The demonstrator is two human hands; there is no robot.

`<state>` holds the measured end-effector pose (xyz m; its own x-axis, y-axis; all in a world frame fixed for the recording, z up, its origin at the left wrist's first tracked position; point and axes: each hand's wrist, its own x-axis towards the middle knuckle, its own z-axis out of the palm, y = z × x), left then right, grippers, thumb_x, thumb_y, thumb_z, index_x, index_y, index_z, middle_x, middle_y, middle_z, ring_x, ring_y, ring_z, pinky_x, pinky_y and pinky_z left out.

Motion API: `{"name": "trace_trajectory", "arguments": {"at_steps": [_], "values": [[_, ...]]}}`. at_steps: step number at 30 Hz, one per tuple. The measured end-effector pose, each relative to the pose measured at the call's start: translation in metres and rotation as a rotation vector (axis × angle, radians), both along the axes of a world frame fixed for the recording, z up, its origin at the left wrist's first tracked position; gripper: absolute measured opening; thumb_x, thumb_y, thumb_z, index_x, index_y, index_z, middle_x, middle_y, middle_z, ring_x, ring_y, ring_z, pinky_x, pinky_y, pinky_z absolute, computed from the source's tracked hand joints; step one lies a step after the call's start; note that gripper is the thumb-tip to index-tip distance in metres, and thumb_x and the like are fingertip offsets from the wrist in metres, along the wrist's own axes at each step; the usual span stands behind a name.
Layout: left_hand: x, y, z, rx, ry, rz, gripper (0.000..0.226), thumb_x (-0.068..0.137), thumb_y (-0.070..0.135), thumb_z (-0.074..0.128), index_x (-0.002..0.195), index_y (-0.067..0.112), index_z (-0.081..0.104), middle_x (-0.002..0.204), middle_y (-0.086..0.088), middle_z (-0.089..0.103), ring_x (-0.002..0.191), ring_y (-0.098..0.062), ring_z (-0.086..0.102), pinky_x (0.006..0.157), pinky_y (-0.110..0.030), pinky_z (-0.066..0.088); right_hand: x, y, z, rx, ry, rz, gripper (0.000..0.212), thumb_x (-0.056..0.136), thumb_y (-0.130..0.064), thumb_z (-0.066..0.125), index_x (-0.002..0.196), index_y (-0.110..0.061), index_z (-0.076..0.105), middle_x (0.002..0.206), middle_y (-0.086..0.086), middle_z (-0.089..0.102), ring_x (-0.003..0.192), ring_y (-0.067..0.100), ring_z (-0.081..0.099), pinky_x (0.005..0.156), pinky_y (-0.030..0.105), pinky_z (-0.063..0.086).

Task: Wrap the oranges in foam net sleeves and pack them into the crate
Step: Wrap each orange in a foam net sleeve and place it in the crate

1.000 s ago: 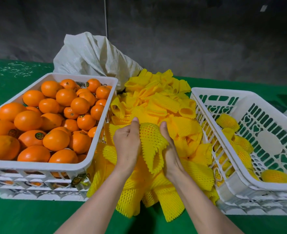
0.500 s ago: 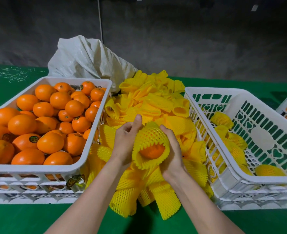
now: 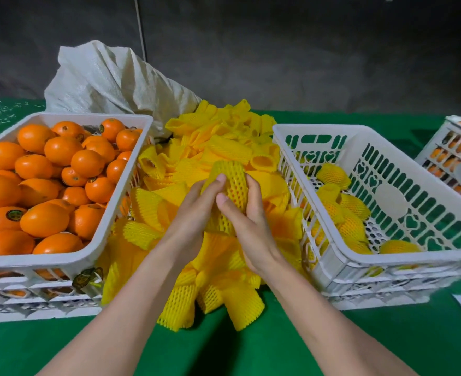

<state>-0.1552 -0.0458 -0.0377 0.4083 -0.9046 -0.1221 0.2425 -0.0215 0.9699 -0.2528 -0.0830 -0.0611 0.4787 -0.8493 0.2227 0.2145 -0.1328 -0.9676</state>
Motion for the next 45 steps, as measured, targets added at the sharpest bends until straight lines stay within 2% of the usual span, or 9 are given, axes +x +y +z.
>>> {"name": "trace_trajectory", "arguments": {"at_steps": [11,15,19,27,29,31,38,43,45], "values": [[-0.019,-0.051,-0.010,0.073,-0.116,0.016,0.056,0.102,0.045,0.018,0.128,0.012,0.055,0.141,-0.006,0.047,0.126,-0.019,0.043,0.100,-0.036,0.034,-0.068,-0.110,0.064,-0.060,0.034,-0.394,0.053,0.070,-0.022,0.074,0.117,-0.022,0.049,0.111,0.008,0.062,0.096,0.021,0.062,0.078,0.040,0.057],[-0.024,-0.076,-0.016,0.158,-0.075,0.015,0.041,0.104,0.032,0.030,0.127,0.008,0.055,0.148,-0.013,0.038,0.138,-0.027,0.033,0.106,-0.037,0.031,-0.101,-0.198,0.052,-0.125,0.441,-0.645,0.042,0.073,-0.023,0.070,0.107,-0.026,0.047,0.102,0.002,0.060,0.089,0.018,0.059,0.080,0.042,0.053],[-0.027,-0.104,-0.027,0.232,-0.295,-0.015,0.031,0.100,0.013,0.044,0.129,0.008,0.055,0.139,-0.012,0.047,0.133,-0.024,0.038,0.102,-0.035,0.033,-0.119,-0.242,-0.006,-0.018,0.979,-0.512,0.064,0.076,-0.026,0.073,0.131,-0.021,0.041,0.129,0.013,0.050,0.103,0.028,0.056,0.083,0.036,0.049],[-0.026,-0.140,-0.047,0.466,-0.550,-0.199,0.038,0.097,0.006,0.049,0.135,0.003,0.049,0.134,-0.013,0.051,0.118,-0.027,0.049,0.086,-0.030,0.036,-0.108,-0.249,-0.037,-0.035,1.112,-0.172,0.079,0.083,-0.024,0.066,0.147,-0.014,0.021,0.147,0.012,0.036,0.129,0.031,0.041,0.094,0.034,0.041],[-0.025,-0.136,-0.049,0.456,-0.569,-0.163,0.019,0.095,0.003,0.048,0.107,0.008,0.062,0.107,-0.009,0.052,0.096,-0.023,0.046,0.076,-0.030,0.033,-0.105,-0.246,-0.031,-0.125,1.200,-0.161,0.069,0.085,-0.022,0.063,0.144,-0.012,0.028,0.144,0.013,0.040,0.127,0.031,0.043,0.095,0.035,0.041],[-0.026,-0.129,-0.044,0.377,-0.539,-0.125,0.027,0.092,-0.002,0.047,0.076,0.020,0.047,0.092,-0.006,0.036,0.080,-0.017,0.033,0.061,-0.030,0.022,-0.101,-0.240,-0.018,-0.254,1.161,-0.259,0.058,0.087,-0.025,0.063,0.137,-0.009,0.039,0.138,0.013,0.047,0.123,0.030,0.047,0.094,0.036,0.042],[-0.027,-0.060,0.001,0.040,-0.401,0.092,0.014,0.093,0.004,0.056,0.090,0.014,0.066,0.089,0.008,0.062,0.079,0.003,0.052,0.067,-0.013,0.038,-0.074,-0.173,0.039,-0.557,0.730,-0.321,0.038,0.092,-0.027,0.058,0.124,-0.007,0.055,0.123,0.010,0.059,0.112,0.026,0.056,0.096,0.039,0.045],[-0.020,-0.005,0.012,-0.112,-0.335,0.194,0.017,0.089,0.004,0.061,0.083,0.016,0.071,0.093,0.011,0.064,0.075,0.010,0.058,0.067,-0.012,0.045,-0.051,-0.112,0.052,-0.242,0.611,0.037,0.028,0.091,-0.037,0.057,0.107,-0.014,0.060,0.107,0.000,0.065,0.096,0.003,0.061,0.079,0.032,0.049],[-0.017,0.007,0.011,-0.096,-0.289,0.260,0.008,0.084,0.006,0.067,0.080,0.013,0.066,0.083,0.006,0.063,0.066,0.001,0.060,0.063,-0.019,0.047,-0.041,-0.091,0.051,-0.103,0.432,0.063,0.025,0.088,-0.021,0.063,0.107,-0.006,0.059,0.109,0.014,0.065,0.102,0.019,0.062,0.085,0.043,0.052]]}}
